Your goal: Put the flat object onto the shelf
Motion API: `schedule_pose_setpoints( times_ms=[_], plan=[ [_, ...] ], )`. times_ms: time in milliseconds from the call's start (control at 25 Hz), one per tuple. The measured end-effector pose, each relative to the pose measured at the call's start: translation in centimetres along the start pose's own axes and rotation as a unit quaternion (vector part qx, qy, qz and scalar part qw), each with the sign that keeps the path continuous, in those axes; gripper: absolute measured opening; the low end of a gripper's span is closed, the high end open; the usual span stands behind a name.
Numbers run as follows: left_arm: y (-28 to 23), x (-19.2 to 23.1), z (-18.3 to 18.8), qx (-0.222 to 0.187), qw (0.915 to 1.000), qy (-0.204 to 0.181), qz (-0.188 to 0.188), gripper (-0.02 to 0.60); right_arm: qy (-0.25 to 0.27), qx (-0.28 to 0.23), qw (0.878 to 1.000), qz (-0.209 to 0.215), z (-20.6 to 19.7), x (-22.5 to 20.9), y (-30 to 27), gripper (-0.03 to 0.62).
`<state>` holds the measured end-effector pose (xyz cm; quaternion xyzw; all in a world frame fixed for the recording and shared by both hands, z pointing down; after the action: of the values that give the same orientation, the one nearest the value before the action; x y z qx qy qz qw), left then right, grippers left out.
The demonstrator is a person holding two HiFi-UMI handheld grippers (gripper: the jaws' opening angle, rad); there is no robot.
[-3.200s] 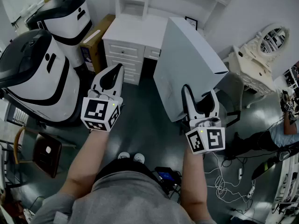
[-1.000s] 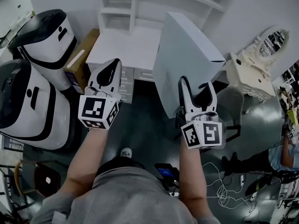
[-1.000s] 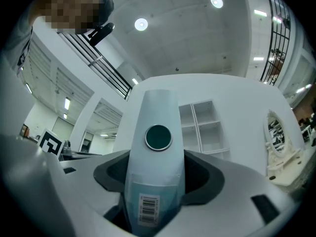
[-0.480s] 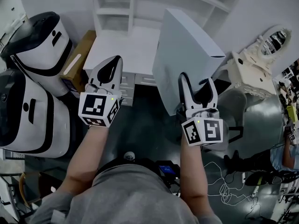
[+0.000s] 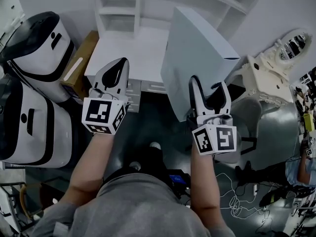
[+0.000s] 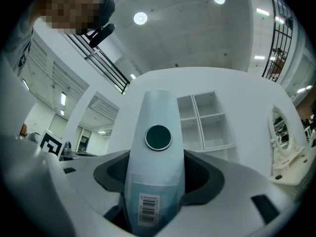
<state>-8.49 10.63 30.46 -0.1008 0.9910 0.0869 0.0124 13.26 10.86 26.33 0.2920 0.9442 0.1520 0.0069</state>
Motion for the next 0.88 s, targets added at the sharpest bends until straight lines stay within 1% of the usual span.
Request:
schedule_pose_setpoints(
  times_ms=[480, 680, 880],
  plan=[
    [-6.6, 0.3, -0.6, -0.001, 0.9993, -0.004, 0.038, 0.006, -0.021, 0.002, 0.999, 0.031, -2.3, -5.4, -5.8, 0.299],
    [-9.2, 0.0, -1.0, -0.001, 0.9986, -0.002, 0.052, 0.006, -0.007, -0.002, 0.999, 0.047, -2.8, -7.4, -7.8, 0.299],
    [-11.2, -0.1, -1.3, -0.003, 0.9977, -0.006, 0.067, 0.006, -0.018, -0.007, 0.998, 0.061, -3.0, -9.2, -9.4, 0.299]
  ],
)
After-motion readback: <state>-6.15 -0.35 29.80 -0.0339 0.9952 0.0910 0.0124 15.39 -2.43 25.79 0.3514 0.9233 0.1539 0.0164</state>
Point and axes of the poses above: the fingertips, and each gripper's own axes: y backward along the fingers, x to its left, z out of its top, the point moved 1 cm from there along y, backward along the fingers, and after that the axes turned 2 degrees about y, right-handed, at the moved point
